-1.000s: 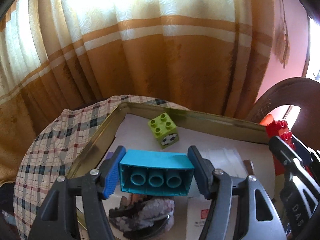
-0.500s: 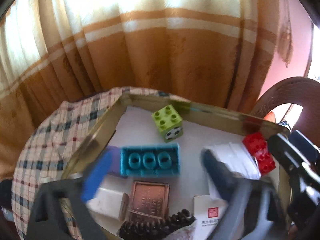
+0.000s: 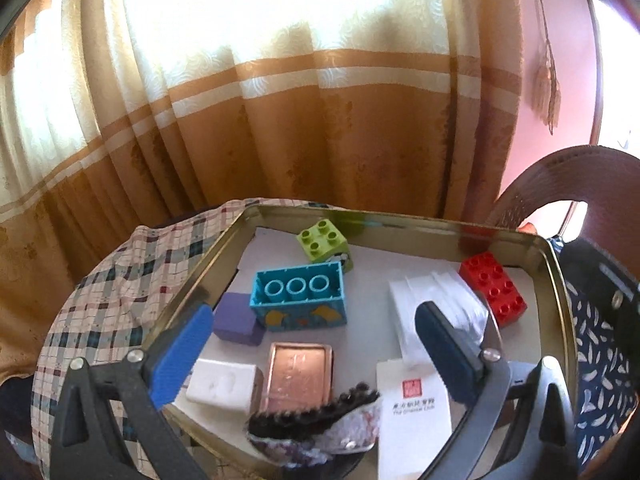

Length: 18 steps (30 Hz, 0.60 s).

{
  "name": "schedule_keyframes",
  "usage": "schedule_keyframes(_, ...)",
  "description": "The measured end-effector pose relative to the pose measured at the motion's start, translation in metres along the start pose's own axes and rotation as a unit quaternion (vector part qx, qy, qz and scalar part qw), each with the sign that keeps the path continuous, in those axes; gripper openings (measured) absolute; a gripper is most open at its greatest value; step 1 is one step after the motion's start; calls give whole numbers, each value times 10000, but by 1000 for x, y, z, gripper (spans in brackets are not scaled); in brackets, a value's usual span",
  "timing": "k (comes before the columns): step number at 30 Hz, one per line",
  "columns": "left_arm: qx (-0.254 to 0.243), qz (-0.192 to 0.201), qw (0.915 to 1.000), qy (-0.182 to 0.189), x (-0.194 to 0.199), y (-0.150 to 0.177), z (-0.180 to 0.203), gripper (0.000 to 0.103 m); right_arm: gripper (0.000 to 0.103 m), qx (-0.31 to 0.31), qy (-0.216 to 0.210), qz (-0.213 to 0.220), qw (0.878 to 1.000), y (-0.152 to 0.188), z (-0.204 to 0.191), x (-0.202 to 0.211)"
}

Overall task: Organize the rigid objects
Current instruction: 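Lower both bricks into the gold tray and open both tools, then withdraw both tools from the tray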

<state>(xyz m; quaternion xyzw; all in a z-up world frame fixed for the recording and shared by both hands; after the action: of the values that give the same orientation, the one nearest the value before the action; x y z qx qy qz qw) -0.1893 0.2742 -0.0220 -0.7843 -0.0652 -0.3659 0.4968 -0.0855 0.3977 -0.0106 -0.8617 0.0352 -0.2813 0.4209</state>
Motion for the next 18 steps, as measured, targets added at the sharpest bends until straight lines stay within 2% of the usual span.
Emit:
schedule_keyframes(3,-37,112,9999,-101,6,10,-5,103,84,-163,-28,135,9998,4,-1,8)
schedule_keyframes(9,134,267,9992,-266,16,27,-24,103,85,-50,115,268,9996,21,-10,16)
schedule_keyframes(14,212,449,9980,-395,25,39,-36,103,85,29,227,681,9974,27,-17,32)
schedule_keyframes(18,285,508,9973,-452,29,47,-44,103,89,214,277,947,9949,35,-27,41)
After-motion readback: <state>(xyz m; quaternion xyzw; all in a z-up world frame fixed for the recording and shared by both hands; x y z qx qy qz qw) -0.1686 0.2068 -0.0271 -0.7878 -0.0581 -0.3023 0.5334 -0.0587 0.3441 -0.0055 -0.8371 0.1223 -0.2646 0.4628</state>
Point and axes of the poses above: each gripper's, at about its wrist camera, not at the fingertips, and x roughly against the way its jaws point, z to its right, y to its underside, the point moved 8 cm from there along -x, roughly the way its jaws point, and after that the axes turned 8 degrees about -x, right-handed, at the moved point
